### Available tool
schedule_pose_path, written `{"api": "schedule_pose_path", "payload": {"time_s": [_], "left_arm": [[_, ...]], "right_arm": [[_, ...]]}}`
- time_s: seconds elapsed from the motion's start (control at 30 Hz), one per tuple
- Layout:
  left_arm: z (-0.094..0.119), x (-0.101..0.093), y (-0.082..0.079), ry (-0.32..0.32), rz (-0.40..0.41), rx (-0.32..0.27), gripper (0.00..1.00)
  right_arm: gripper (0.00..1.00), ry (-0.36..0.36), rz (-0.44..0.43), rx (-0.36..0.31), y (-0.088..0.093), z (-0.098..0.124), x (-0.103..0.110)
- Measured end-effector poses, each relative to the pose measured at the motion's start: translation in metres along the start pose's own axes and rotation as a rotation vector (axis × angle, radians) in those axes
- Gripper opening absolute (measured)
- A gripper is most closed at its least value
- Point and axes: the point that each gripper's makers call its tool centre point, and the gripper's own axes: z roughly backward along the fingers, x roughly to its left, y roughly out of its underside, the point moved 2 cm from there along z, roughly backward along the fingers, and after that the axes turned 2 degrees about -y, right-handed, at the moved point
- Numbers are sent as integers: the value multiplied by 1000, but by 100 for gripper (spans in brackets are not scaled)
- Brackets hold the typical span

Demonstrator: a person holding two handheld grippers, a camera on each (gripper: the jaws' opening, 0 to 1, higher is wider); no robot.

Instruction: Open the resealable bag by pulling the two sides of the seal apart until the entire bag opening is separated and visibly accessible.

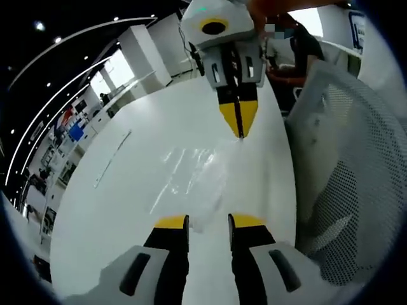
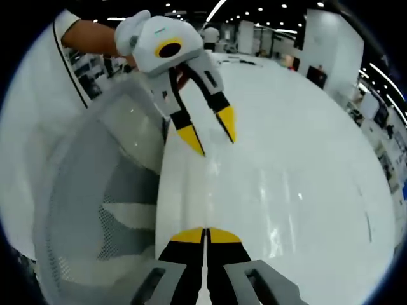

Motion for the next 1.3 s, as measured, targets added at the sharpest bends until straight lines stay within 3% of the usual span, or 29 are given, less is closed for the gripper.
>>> {"api": "schedule_pose_path", "payload": {"time_s": [0.17,0.47,0.77,1.03,1.3], "left_arm": [[-3,-2,-3,39,-23,9,6],[-4,-3,-8,68,-57,10,0],[-5,-2,-16,74,-66,-7,0],[-6,-1,-21,84,-71,-16,0],[-4,-1,-26,91,-73,-30,0]], "right_arm": [[0,9,6,10,0,4,-1],[0,47,-34,-25,0,13,-6],[0,68,-25,-122,-20,14,-9],[8,96,-2,-219,-49,7,-13],[8,89,36,-252,-71,-8,-10]]}}
